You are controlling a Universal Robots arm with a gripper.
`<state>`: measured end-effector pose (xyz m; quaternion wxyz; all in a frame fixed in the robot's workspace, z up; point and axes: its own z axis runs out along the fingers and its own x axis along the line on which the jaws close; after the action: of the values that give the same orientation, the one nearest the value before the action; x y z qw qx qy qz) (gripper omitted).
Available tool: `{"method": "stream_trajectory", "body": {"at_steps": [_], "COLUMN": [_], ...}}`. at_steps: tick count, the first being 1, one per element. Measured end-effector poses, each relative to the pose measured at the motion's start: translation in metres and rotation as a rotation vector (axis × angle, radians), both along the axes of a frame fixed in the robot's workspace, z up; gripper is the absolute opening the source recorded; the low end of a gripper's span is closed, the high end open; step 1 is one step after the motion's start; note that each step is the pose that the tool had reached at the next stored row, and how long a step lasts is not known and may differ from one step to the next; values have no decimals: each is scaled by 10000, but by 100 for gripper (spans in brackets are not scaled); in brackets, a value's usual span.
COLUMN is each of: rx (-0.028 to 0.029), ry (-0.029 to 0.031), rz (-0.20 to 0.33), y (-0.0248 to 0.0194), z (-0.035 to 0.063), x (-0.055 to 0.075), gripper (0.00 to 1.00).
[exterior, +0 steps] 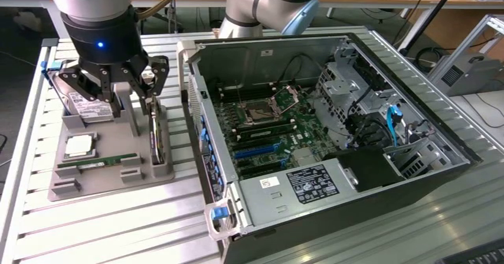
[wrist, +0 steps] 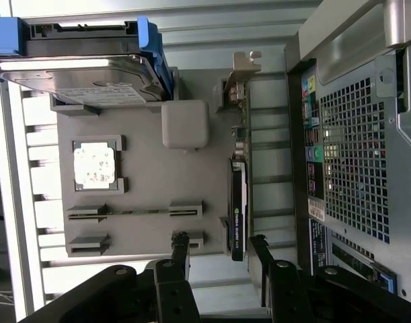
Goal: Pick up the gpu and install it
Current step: 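Pick up the gpu and move the gpu toward the slot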
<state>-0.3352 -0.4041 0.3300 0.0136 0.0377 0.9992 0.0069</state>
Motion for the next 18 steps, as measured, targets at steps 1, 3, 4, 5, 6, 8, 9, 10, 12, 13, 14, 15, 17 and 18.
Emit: {"method": "stream_trajectory", "body": {"at_steps": [1,3,4,5,6,8,9,10,12,13,14,15,17,18], "rx": [-3,-6,-10,-13,-14,-19,-22,-22,-21,-20,-21,-21,-22,-23], "ry": [0,-1,0,0,0,-1,0,1,-1,-3,-2,-1,0,1], "rz": [0,0,0,0,0,0,1,1,-1,-1,0,0,0,-1], "y": [0,0,0,0,0,0,0,0,1,2,4,5,5,6], "z": [-3,-8,-10,-12,-14,-22,-24,-25,-29,-31,-33,-36,-49,-55], "x": [0,0,0,0,0,0,0,0,0,0,2,3,4,6], "gripper": [48,48,48,48,48,48,48,48,48,48,48,48,48,48]}}
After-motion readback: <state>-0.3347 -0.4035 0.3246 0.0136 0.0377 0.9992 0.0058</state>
